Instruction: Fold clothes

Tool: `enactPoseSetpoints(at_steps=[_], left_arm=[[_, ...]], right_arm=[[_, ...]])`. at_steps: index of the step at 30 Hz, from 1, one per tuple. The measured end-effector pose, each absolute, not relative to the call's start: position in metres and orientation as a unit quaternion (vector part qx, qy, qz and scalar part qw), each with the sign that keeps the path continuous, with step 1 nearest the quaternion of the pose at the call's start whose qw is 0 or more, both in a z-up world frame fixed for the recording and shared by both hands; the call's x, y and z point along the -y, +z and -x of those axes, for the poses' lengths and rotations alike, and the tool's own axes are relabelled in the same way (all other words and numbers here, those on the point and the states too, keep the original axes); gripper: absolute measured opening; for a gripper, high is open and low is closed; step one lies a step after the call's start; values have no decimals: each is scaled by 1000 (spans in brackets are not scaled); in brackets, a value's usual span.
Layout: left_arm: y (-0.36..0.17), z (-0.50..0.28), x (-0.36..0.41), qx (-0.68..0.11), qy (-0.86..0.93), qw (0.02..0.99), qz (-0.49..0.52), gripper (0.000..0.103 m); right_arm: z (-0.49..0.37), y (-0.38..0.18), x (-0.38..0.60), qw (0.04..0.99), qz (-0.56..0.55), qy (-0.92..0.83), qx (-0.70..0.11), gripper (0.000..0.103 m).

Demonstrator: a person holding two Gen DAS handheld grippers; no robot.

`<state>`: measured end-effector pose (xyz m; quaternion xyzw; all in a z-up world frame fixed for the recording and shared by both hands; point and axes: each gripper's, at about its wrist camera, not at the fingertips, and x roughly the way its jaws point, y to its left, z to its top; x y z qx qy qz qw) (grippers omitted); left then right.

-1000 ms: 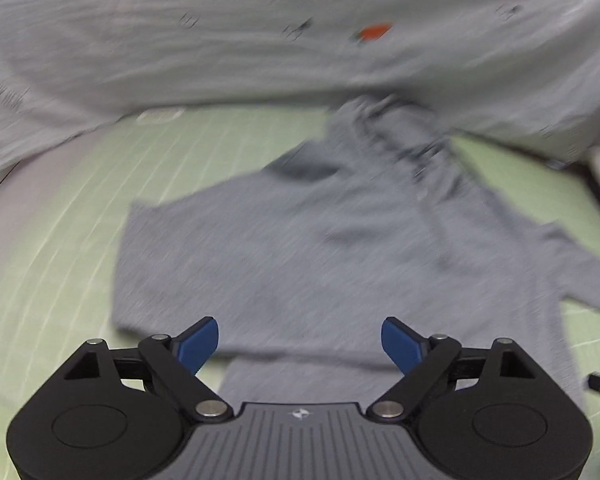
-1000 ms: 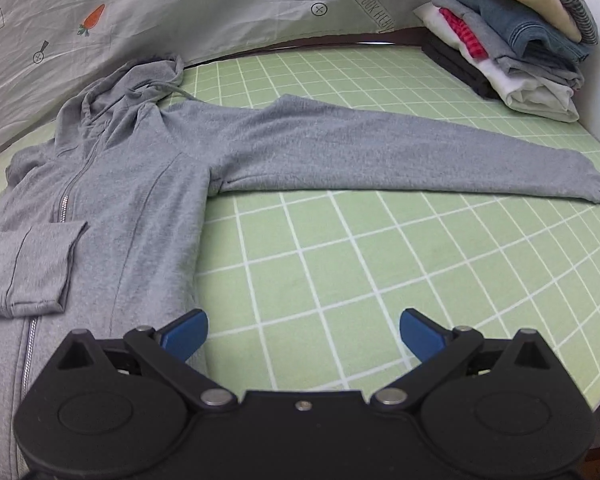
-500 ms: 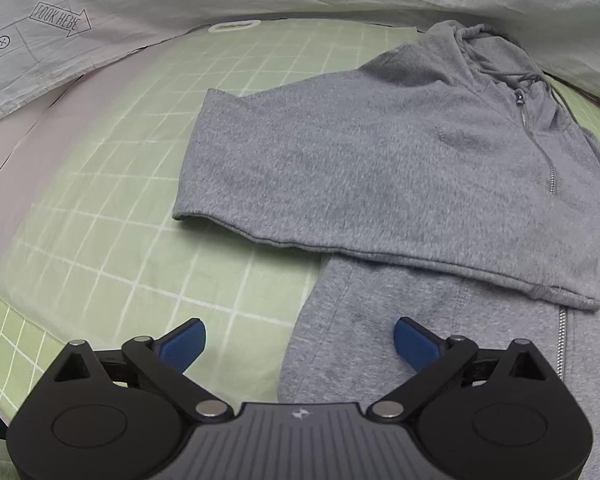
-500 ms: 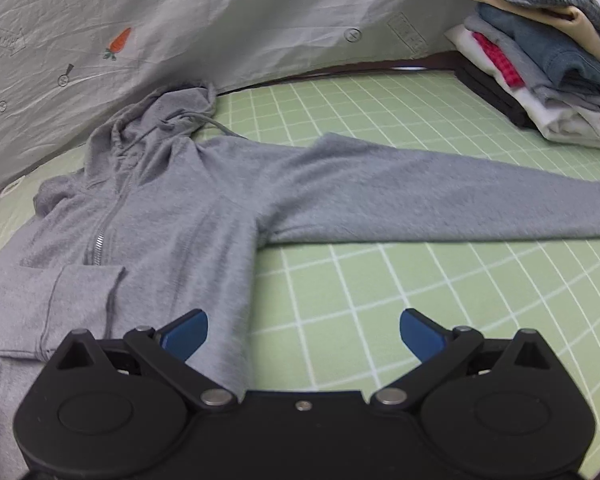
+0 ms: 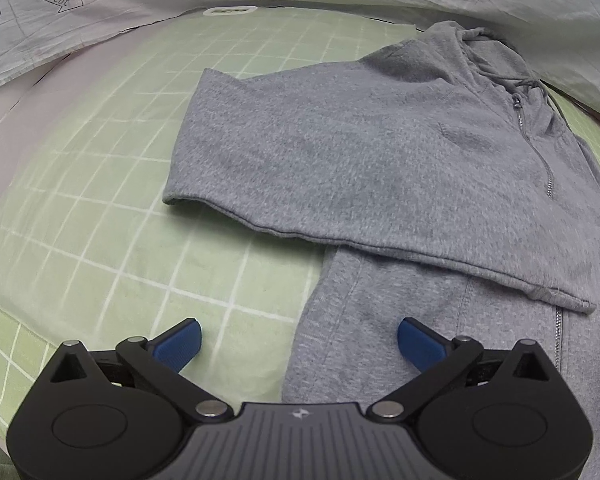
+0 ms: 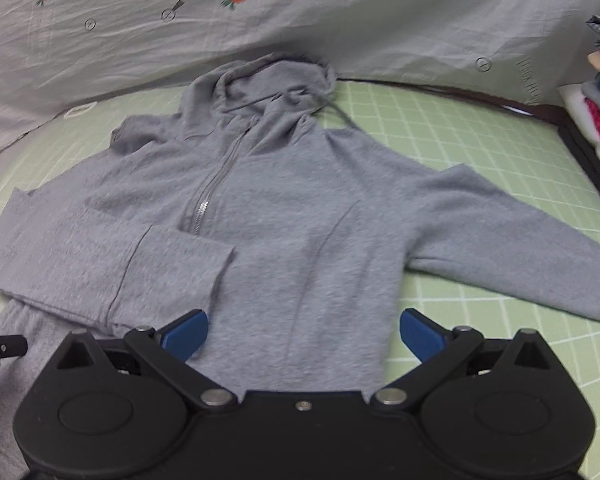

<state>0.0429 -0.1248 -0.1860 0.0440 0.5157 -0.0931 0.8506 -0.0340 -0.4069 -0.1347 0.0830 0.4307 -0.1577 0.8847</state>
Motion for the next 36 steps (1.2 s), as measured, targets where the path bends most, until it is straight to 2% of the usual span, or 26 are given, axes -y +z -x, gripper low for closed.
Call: enactPoseSetpoints(at_steps=[10, 16, 20, 23, 25, 28, 32, 34, 36], left_arm=[[-187, -41, 123, -506, -105, 855, -52, 103], [-188, -37, 122, -494, -114, 860, -58, 103], [-189, -37, 123, -493, -116, 860, -59, 103], [-189, -37, 123, -493, -116, 860, -59, 103], [-189, -37, 124, -494, -115, 860, -59, 103], [-188, -37, 124, -495, -114, 859, -58, 103], [-188, -37, 125, -497, -112, 858, -57, 103], [-188, -38, 125, -498, -111, 858, -57, 103], [-188, -38, 125, -500, -111, 857, -58, 103]], right_arm=[[-2, -143, 378, 883, -101, -103, -447, 103], [-13, -151, 352, 889, -74, -66, -447, 101], [-16, -159, 344, 887, -68, -49, -455, 92], [-16, -160, 342, 888, -72, -32, -452, 81], [-15, -158, 340, 891, -69, -17, -448, 66], [-14, -154, 340, 894, -61, -8, -443, 58], [-13, -153, 352, 891, -100, -8, -443, 61], [-15, -154, 354, 888, -100, -13, -449, 74], [-16, -154, 353, 887, -92, -13, -453, 74]])
